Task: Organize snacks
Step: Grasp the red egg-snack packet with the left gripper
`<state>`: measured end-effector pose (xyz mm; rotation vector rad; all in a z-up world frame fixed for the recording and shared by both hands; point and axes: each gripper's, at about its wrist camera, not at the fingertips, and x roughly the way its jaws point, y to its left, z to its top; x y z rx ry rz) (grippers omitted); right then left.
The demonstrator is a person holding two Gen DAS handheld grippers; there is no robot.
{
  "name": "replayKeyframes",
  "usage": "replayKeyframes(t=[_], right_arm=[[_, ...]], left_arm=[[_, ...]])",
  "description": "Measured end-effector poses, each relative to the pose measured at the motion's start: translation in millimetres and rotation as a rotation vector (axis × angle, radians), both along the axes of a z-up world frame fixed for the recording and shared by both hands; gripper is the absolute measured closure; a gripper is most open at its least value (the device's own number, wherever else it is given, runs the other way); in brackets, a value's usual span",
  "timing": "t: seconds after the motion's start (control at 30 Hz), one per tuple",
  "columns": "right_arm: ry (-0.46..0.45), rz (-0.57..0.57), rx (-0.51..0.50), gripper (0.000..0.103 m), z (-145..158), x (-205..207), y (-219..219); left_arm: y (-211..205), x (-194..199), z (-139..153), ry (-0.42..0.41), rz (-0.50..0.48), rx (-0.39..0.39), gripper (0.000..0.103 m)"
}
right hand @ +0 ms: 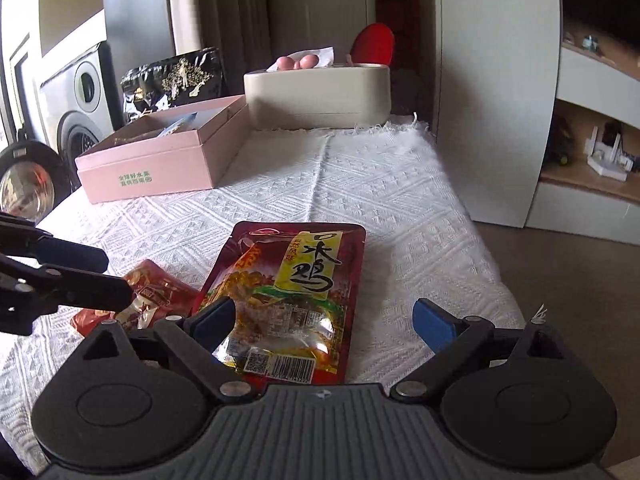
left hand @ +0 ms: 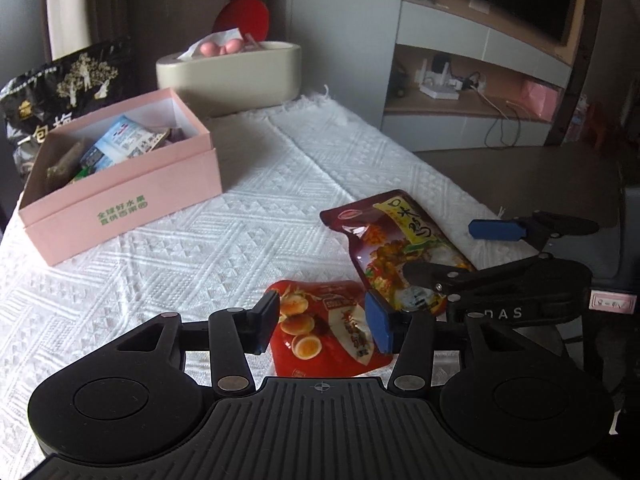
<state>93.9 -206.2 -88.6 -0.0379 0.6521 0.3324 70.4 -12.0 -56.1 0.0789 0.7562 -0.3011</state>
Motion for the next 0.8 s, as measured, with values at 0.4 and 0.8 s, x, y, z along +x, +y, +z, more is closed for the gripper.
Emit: replayKeyframes(t=[0.4, 0.8], right_arm=[[0.007, -0.162, 0.113, 0.008, -1, 9, -34], [-0.001, -0.165, 0.121, 0.008, -4, 6, -34]], left_arm=[[-20, -5, -21, -0.068, -0.055, 0.241, 0.043], [-18, 3, -27, -0.008, -0.038, 0.135, 0.016]])
